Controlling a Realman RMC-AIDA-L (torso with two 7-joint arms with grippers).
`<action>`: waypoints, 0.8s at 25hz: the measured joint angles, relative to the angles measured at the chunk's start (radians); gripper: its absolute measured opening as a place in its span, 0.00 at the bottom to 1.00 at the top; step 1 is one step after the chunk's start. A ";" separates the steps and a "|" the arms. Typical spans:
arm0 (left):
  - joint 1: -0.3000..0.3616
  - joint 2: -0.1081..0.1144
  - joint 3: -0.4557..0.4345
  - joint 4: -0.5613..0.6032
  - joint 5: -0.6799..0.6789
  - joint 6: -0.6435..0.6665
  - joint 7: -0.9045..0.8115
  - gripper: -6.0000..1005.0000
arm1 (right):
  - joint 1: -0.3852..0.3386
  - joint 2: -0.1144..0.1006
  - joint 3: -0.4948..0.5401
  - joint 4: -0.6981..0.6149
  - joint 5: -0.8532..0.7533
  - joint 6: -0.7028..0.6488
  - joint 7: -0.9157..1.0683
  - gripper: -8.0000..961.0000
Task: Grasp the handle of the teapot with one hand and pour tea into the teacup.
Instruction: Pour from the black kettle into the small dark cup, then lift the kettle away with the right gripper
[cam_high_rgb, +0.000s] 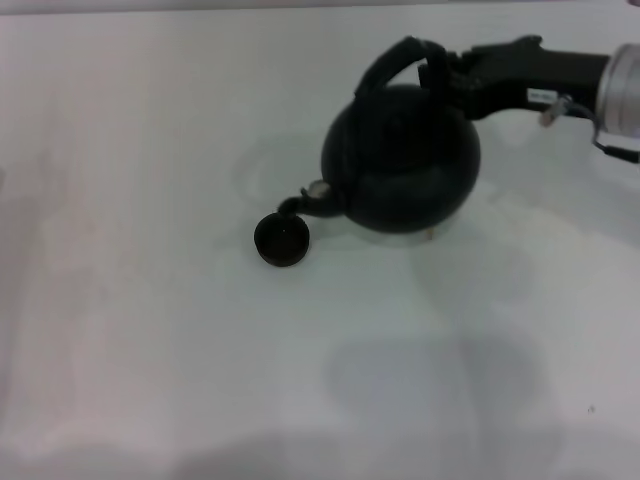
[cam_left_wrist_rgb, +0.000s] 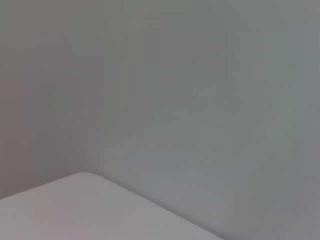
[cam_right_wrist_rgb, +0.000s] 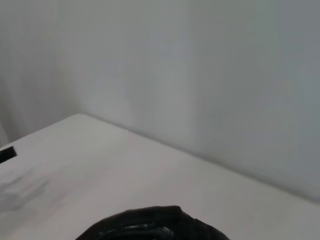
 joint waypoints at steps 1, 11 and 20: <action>0.001 -0.001 0.000 0.000 0.000 -0.001 0.000 0.87 | 0.004 0.000 -0.011 0.000 -0.001 0.016 -0.008 0.21; 0.005 -0.001 0.002 -0.005 0.001 -0.008 0.000 0.87 | 0.004 0.000 -0.138 -0.021 -0.005 0.201 -0.192 0.20; 0.005 0.001 0.002 -0.002 0.001 -0.010 0.000 0.87 | -0.012 0.001 -0.246 -0.042 -0.007 0.330 -0.307 0.20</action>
